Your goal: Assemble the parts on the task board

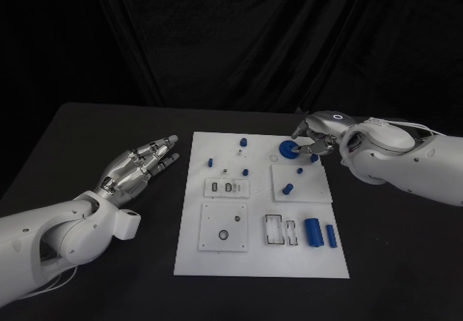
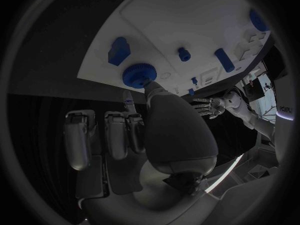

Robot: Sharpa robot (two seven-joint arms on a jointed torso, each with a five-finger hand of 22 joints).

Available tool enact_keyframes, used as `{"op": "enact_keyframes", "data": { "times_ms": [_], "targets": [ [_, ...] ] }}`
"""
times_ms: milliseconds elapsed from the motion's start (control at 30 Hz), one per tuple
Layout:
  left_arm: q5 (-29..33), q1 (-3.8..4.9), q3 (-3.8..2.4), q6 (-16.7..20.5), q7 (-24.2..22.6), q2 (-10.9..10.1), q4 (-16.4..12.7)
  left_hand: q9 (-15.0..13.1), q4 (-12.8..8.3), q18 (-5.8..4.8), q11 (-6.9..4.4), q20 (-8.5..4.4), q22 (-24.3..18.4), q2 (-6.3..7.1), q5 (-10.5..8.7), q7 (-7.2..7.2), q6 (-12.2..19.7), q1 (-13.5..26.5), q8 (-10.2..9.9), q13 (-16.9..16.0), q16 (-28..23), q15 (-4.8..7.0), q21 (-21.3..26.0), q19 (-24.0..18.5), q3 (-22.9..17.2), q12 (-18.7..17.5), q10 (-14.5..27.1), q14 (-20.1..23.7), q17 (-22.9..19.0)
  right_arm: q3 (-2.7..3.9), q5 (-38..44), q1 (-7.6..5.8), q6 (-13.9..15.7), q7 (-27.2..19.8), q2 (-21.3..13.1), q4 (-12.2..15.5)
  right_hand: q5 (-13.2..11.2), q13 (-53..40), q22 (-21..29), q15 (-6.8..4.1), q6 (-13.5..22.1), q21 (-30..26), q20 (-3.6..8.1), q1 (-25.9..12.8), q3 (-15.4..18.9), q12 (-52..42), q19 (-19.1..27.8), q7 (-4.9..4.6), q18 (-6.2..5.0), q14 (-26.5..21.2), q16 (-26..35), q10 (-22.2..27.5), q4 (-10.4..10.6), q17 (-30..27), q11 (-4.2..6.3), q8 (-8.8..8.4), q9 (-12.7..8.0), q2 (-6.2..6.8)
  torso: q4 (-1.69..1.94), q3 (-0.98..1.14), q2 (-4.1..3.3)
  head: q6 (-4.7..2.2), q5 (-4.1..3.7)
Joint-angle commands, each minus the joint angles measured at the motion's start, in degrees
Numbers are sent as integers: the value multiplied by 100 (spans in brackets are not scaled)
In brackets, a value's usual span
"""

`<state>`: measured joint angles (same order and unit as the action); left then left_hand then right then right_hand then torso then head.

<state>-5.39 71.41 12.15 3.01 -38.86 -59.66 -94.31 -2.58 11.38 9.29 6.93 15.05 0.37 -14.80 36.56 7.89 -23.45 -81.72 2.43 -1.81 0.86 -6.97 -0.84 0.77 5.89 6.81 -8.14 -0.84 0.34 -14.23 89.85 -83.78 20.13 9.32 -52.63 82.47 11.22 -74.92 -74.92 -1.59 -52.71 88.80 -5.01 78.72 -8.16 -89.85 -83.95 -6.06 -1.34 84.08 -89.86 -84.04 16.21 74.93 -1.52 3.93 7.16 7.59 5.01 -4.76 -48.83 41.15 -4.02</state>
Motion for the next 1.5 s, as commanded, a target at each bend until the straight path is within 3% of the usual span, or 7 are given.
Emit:
{"op": "enact_keyframes", "data": {
  "times_ms": [33,600,900,1167,1333,1500],
  "targets": [
    [-12,2,-3,-111,-1008,17,8,-6,-4,118,51,37,9,-7,33,28,5,-27,16,0,-8,-37,17,2,-40,-2,10,-9,6,3,61,27,-57,103,16,-16,-64,-1508,-1384,-52,14,-34,53,-37,12,-15,-448,44,74,592,-14,-596,30,1507,58,-10,5,77,1,0,0,13,-5],
    [-12,1,-3,-140,-1001,32,31,-5,-9,118,56,39,10,-5,33,32,13,-26,14,0,-9,-42,17,3,-50,-3,11,-9,6,6,61,169,-89,124,147,-123,-221,-1508,-1348,-73,-27,-84,84,-70,30,-15,-400,50,57,592,-14,-596,27,1507,73,42,57,102,-2,2,0,34,21],
    [-12,0,-3,-150,-989,25,40,-5,-13,118,60,42,10,-5,34,36,11,-25,14,0,-9,-45,16,4,-59,-1,10,-9,6,6,120,199,-57,101,141,-134,-14,-1508,-1324,-86,-96,-124,97,52,0,-15,-365,66,43,592,-14,-596,7,1507,86,87,156,104,3,1,-1,39,27],
    [-12,0,-3,-164,-977,29,51,-4,-18,118,67,47,11,-8,34,43,14,-23,13,0,-8,-53,15,6,-76,-3,13,-10,6,6,146,202,30,96,141,-119,474,-1508,-1330,-114,-176,-126,122,161,-60,-15,-369,104,44,592,-14,-596,-38,1507,116,134,276,21,-2,2,-3,39,23],
    [-11,-1,-3,-161,-964,28,54,-3,-21,118,72,50,11,-12,36,47,23,-21,11,1,-9,-57,15,7,-90,-6,17,-9,6,6,149,203,212,96,148,-113,837,-1508,-1344,-202,-622,-117,204,256,-110,-15,-384,221,49,592,-14,-596,-198,1507,214,399,553,-72,-5,4,-2,40,24],
    [-11,-1,-3,-162,-958,24,56,-3,-21,118,72,50,11,-12,36,47,23,-21,11,1,-9,-57,15,7,-90,-6,17,-9,6,7,150,203,359,81,143,-108,1428,-1508,-1388,-284,-838,-61,294,259,-137,-15,-441,318,69,592,-14,-596,-374,1507,303,629,873,-136,-8,5,0,36,33]
  ]
}}
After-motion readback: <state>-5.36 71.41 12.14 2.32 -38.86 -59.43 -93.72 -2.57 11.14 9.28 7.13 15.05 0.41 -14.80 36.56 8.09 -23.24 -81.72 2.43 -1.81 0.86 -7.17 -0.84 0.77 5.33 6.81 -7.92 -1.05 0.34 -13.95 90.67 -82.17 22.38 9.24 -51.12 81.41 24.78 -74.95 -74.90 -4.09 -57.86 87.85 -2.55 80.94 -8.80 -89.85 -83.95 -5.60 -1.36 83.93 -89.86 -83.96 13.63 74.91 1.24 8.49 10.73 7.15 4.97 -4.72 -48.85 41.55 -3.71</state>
